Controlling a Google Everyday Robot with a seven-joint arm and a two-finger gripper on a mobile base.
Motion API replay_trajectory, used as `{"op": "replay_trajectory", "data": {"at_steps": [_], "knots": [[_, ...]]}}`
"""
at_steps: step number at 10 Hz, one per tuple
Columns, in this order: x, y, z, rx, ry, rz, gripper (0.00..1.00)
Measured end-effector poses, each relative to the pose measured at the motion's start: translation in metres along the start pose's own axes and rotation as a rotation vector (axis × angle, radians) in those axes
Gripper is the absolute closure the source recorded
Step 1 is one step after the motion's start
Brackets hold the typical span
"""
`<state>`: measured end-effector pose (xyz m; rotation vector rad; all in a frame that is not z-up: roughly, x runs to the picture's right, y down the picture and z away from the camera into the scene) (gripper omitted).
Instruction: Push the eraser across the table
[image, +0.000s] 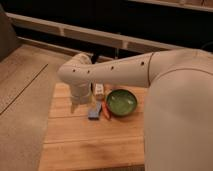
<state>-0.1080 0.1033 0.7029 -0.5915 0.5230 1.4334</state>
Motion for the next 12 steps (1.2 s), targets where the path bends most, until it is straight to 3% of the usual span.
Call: {"op": "replay_trajectory", "data": {"at_steps": [7,10,12], "knots": [[0.0000,0.0000,-0.0001,0.000,0.000,0.000,0.36],[-0.0002,0.0006,-0.0009,0.000,-0.002,-0.002,0.62],[-0.0098,0.0037,-0.0065,0.015,-0.040,-0.039,0.83]]}}
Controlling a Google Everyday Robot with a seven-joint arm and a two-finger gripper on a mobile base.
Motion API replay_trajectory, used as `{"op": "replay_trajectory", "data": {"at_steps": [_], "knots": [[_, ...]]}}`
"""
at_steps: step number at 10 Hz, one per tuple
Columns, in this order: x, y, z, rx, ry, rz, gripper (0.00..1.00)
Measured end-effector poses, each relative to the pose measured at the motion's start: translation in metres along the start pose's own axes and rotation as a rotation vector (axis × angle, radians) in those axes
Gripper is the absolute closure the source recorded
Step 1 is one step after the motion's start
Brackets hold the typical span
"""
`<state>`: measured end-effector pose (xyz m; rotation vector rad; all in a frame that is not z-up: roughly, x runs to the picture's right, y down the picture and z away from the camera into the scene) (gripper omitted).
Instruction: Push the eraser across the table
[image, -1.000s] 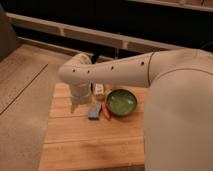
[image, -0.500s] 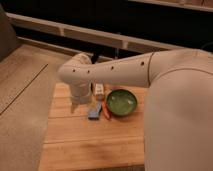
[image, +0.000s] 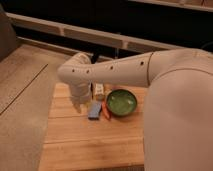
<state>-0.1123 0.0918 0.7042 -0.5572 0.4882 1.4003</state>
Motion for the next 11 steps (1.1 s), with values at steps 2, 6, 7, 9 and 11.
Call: {"op": "replay_trajectory", "data": {"at_steps": [2,6,7,9,11], "knots": [[-0.042,0.009,-0.016,0.026,-0.124,-0.116,1.00],[-0.115,0.022,-0.038,-0.020,-0.273,-0.287,1.00],[-0.126,0.023,-0.039,-0.027,-0.287,-0.315,1.00],[-0.133,0.023,-0.041,-0.031,-0.296,-0.332,1.00],[-0.134,0.020,-0.041,-0.022,-0.299,-0.328,1.00]]}}
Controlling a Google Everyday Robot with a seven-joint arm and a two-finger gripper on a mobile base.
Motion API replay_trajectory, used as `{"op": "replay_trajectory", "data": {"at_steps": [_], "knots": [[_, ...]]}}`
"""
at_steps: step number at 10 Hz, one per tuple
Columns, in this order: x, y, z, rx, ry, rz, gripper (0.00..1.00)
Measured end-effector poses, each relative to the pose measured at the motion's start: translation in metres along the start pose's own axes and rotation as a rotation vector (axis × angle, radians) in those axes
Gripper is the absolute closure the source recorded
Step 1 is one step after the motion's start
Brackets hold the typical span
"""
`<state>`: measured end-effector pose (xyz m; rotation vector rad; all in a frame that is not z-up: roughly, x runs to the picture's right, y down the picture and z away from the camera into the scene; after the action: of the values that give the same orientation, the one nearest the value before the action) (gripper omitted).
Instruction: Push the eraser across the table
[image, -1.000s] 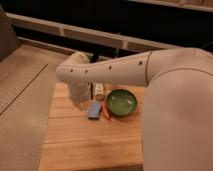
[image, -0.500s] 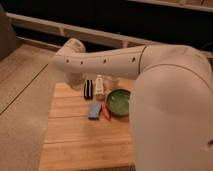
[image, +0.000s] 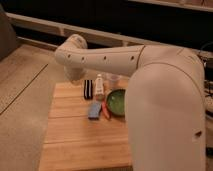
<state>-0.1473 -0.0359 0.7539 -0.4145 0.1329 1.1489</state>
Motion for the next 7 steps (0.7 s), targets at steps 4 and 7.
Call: {"op": "replay_trajectory", "data": {"at_steps": [4,7], "knots": [[-0.022,-0.002,0.021,0.009,-0.016,-0.034,1.00],[-0.038,-0.002,0.064,-0.040,0.014,-0.098,1.00]]}}
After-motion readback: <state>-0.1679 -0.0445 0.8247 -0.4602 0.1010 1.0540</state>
